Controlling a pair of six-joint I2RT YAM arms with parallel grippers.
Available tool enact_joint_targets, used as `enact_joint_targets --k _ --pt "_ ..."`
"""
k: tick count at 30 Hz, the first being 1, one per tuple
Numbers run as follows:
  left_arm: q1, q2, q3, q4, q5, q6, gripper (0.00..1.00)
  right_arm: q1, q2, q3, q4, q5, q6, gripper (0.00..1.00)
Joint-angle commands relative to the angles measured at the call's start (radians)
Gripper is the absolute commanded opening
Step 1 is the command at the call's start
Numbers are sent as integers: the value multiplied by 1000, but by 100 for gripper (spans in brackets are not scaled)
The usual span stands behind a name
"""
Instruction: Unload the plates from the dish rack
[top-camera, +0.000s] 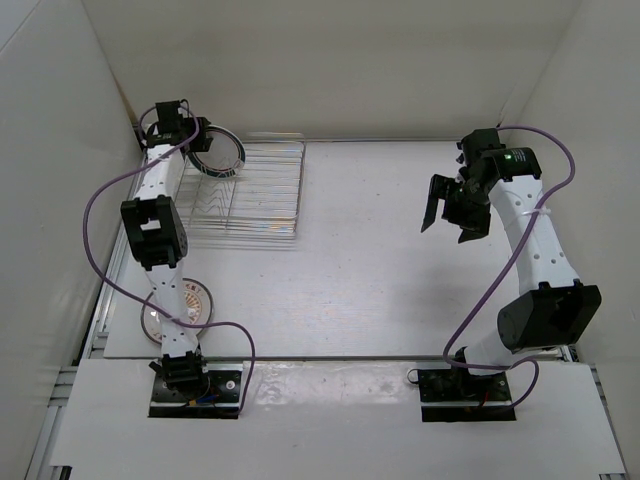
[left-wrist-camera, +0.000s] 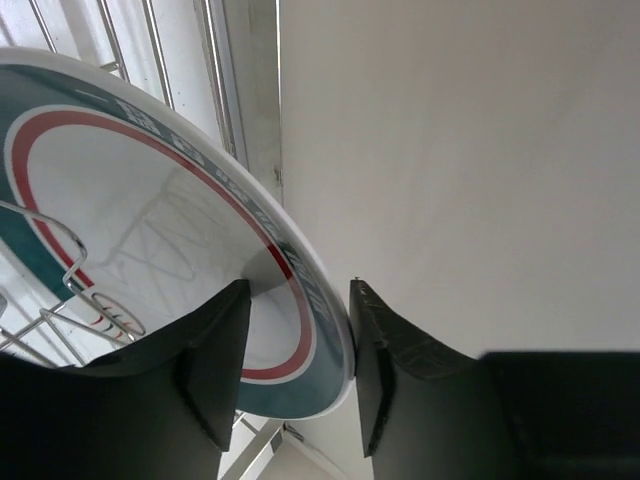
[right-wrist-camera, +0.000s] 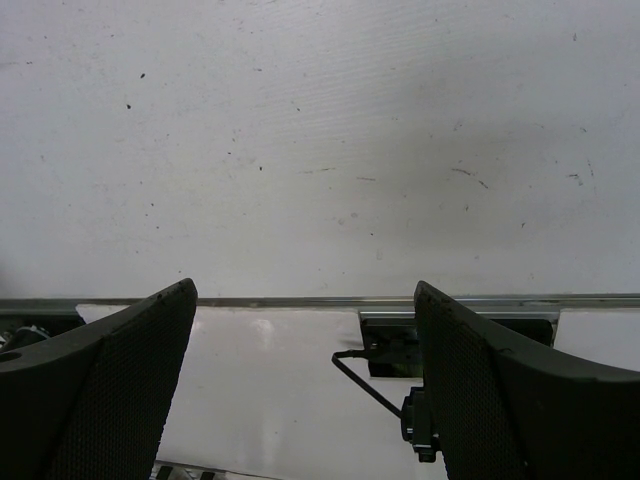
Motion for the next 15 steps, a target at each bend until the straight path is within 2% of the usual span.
enact_joint_targets --k 1,4,11,15 --pt "-5 -44 -41 -16 12 46 48 -6 7 2 -213 -9 -13 90" --pt "-4 -81 -92 1 21 48 47 -8 3 1 -216 -10 -13 90" --pt "-3 -181 -147 1 35 56 35 -5 -6 -7 -213 -17 -13 90" --pt "-5 -250 -239 30 39 23 29 -8 -12 -13 -211 -24 -15 90"
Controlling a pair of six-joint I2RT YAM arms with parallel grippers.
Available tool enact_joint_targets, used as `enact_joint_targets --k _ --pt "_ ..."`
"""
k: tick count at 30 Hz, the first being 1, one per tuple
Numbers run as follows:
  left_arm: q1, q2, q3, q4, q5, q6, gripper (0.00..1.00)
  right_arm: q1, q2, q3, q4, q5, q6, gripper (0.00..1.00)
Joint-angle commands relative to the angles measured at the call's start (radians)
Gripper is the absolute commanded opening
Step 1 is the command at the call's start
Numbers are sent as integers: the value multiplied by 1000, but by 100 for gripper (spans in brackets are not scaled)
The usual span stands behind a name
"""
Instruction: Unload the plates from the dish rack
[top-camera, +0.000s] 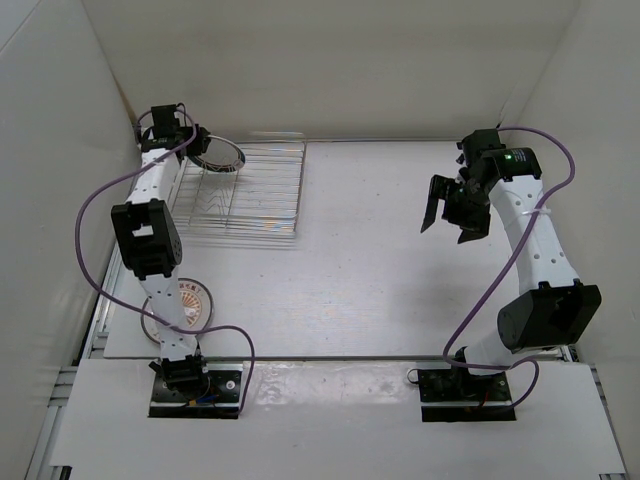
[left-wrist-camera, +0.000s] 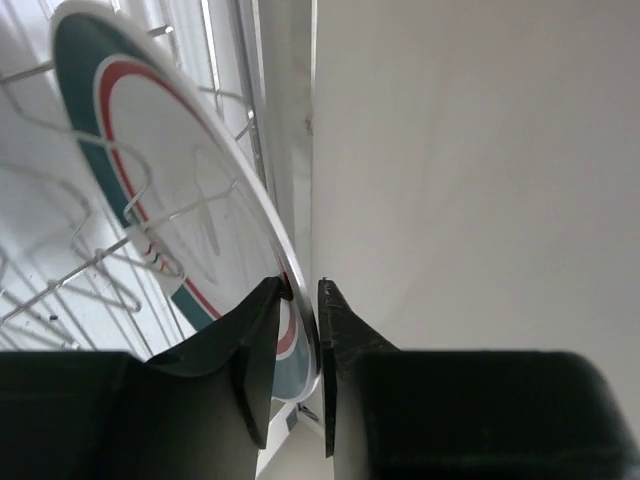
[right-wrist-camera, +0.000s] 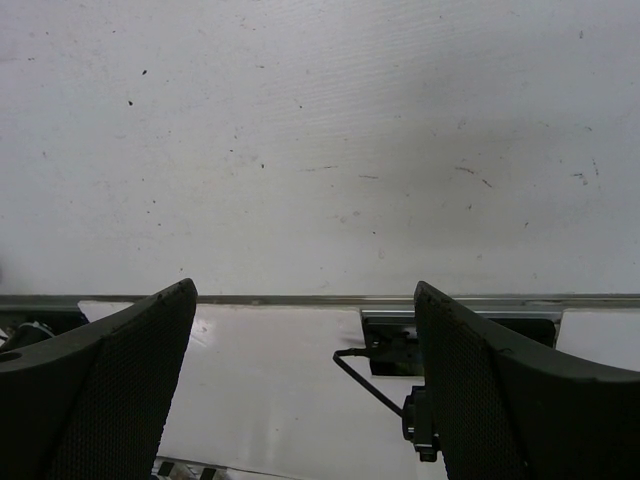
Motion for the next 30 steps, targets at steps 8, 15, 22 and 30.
enact_joint_targets --k 8,15,22,30 --pt "-16 -282 -214 26 49 -95 18 -1 -27 -6 -225 -12 -13 90" --pt "-26 -339 -174 35 86 -121 15 5 -45 -21 -233 -24 -16 90" --pt "-69 -380 -100 42 121 -77 12 5 -64 20 -279 39 20 90" --pt "-278 -463 37 -394 103 686 4 9 -133 144 -281 13 40 90"
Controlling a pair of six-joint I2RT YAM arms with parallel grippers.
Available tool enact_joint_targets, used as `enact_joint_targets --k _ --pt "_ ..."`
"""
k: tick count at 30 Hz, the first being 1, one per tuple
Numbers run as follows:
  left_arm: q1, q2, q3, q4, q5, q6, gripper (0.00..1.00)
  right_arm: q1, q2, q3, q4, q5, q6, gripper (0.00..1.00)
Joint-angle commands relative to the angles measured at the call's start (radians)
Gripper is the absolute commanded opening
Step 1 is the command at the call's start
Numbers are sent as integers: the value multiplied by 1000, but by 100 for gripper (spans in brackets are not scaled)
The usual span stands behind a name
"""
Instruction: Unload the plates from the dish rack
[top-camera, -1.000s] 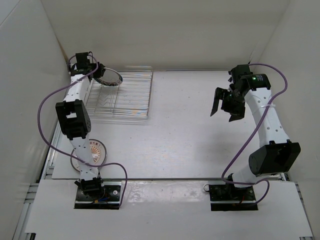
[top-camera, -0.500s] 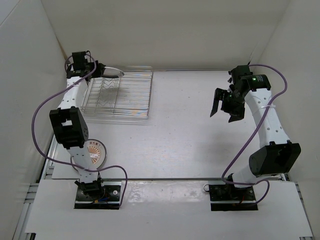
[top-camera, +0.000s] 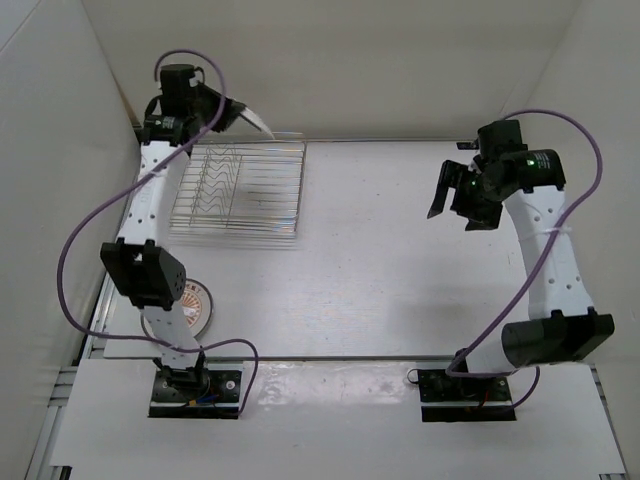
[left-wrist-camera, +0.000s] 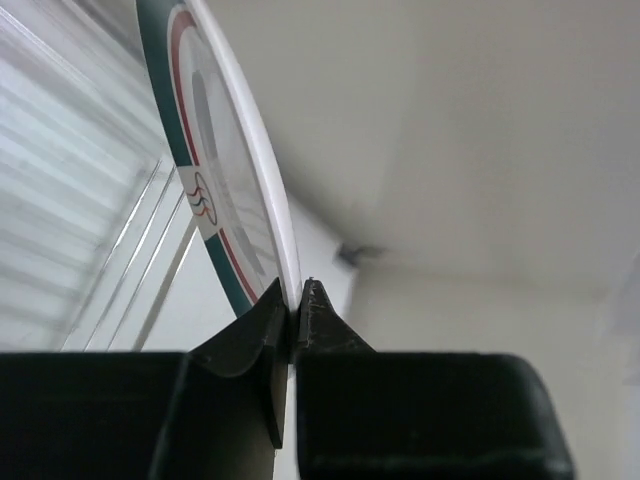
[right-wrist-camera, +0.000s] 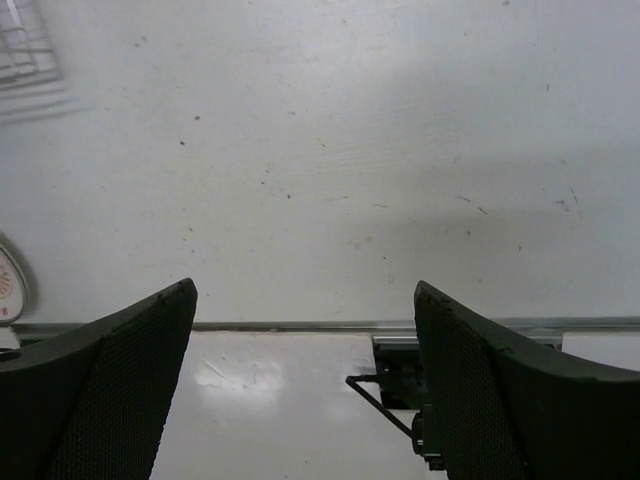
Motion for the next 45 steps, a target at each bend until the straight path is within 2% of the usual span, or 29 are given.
enact_joint_targets --k 1,2,3,4,5,6,7,9,10,11,12,13,14,15,16,18,19,21,25,31,39,42,44,45 --pt "-127 -164 -89 -207 -52 424 2 5 -66 70 -278 -39 14 90" --pt "-221 -233 -123 -246 -130 476 2 6 -72 68 -275 -104 9 90" --pt "-256 -256 -194 -254 -161 646 1 5 -75 64 -259 -127 6 90" --pt "-336 -275 -259 -266 -305 706 1 5 -87 50 -256 -146 6 90" --pt "-418 -319 -284 -281 -359 766 1 3 -88 47 -252 -189 5 90" --pt "-458 -332 -333 -289 -412 913 1 3 -89 47 -247 -201 6 90" --pt "-540 -356 -382 -289 -589 955 1 3 -92 51 -245 -232 8 90" --pt "-688 -408 -477 -225 -693 1137 1 0 -94 59 -229 -278 15 90" --pt "-720 -422 -594 -196 -853 1194 1 0 -94 61 -226 -313 23 90" --pt "-753 -451 -636 -160 -905 1309 1 -1 -92 58 -192 -356 25 90" --pt "-847 -477 -687 -8 -1010 1433 1 -6 -91 46 -183 -379 32 90" --pt "-877 -491 -842 65 -1058 1584 1 -4 -92 26 -170 -432 37 90" --pt "-905 -502 -894 240 -1174 1670 1 -6 -95 -13 -123 -507 38 90" --pt "-985 -522 -948 448 -1202 1762 1 -6 -97 -36 -111 -542 40 90" --pt "-1007 -528 -1086 558 -1227 2048 1 -6 -95 -57 -98 -595 37 90" --pt "-1099 -508 -1194 1065 -1261 2242 1 -9 -95 -137 -81 -643 42 90" --pt "-1139 -501 -1218 1192 -1267 2493 1 -11 -92 -177 -77 -658 45 90" --pt "-1175 -484 -1206 1130 -1261 2496 1 -8 -86 -189 -63 -716 16 90" --pt "-1271 -458 -1181 1142 -1227 2519 1 -4 -69 -202 -41 -738 31 90" --pt "-1369 -380 -1077 1009 -1198 2445 1 -6 -52 -215 -22 -746 35 90" --pt "-1390 -350 -1033 906 -1163 2359 1 -6 -17 -177 -38 -706 43 90" --pt "-1394 -344 -1019 868 -1154 2333 1 -4 -5 -159 -38 -704 43 86" --pt "-1394 -344 -1017 881 -1154 2335 1 -6 7 -137 -38 -698 46 76" --pt "-1394 -346 -1016 883 -1155 2333 1 -6 14 -136 -38 -694 52 65"
